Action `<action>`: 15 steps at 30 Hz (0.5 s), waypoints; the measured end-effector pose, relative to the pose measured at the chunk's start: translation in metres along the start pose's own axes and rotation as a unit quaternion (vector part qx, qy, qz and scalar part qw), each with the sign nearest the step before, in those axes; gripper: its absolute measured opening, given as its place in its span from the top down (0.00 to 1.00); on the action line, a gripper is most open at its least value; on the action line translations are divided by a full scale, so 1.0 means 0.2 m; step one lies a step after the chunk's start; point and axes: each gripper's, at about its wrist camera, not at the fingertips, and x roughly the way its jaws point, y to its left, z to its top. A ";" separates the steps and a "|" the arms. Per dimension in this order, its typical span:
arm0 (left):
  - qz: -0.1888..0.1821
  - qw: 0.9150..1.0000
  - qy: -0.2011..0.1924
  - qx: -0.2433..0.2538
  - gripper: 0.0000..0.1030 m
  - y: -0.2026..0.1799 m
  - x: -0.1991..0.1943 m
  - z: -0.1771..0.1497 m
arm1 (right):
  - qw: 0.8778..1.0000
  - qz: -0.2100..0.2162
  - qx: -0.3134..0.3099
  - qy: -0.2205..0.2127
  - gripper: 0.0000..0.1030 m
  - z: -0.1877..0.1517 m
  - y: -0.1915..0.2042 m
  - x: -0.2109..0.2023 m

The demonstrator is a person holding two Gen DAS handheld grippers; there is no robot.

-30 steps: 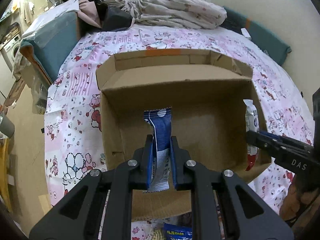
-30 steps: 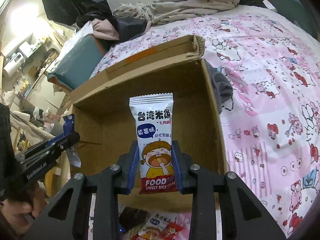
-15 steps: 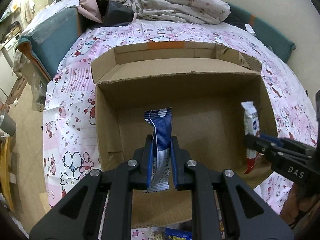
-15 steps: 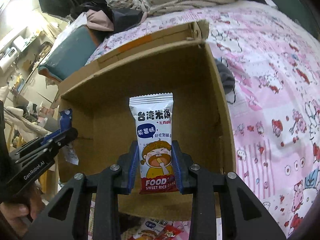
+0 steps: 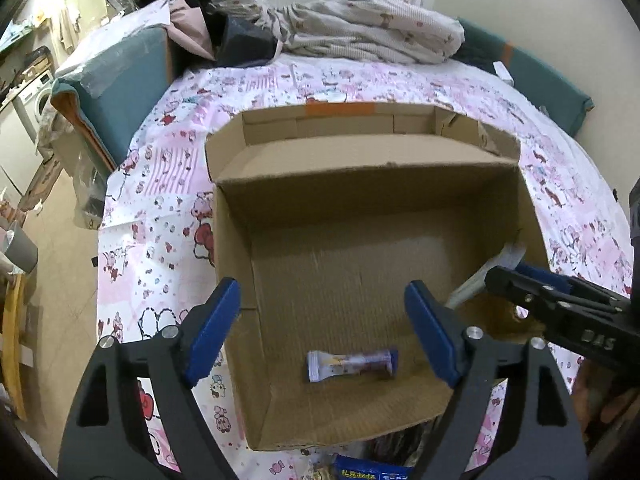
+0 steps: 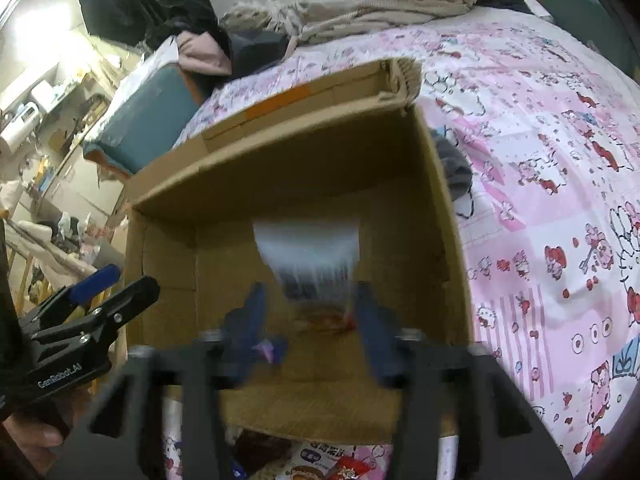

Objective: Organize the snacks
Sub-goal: 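Carry both snacks over the box and open both grippers to drop them, then withdraw both tools from the box back toward the snack pile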

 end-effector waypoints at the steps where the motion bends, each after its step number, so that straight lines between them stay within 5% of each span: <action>1: -0.001 1.000 -0.002 -0.002 0.21 0.00 -0.01 0.00 | 1.000 0.000 0.000 -0.011 0.23 0.00 0.00 -0.02; 11: -0.004 0.999 -0.030 -0.008 0.21 0.06 -0.13 -0.01 | 0.998 -0.015 -0.020 -0.058 0.22 0.01 0.04 -0.18; 15: 0.003 0.998 -0.069 0.001 0.21 0.06 -0.25 -0.01 | 0.995 -0.014 -0.045 -0.091 0.05 -0.03 0.09 -0.28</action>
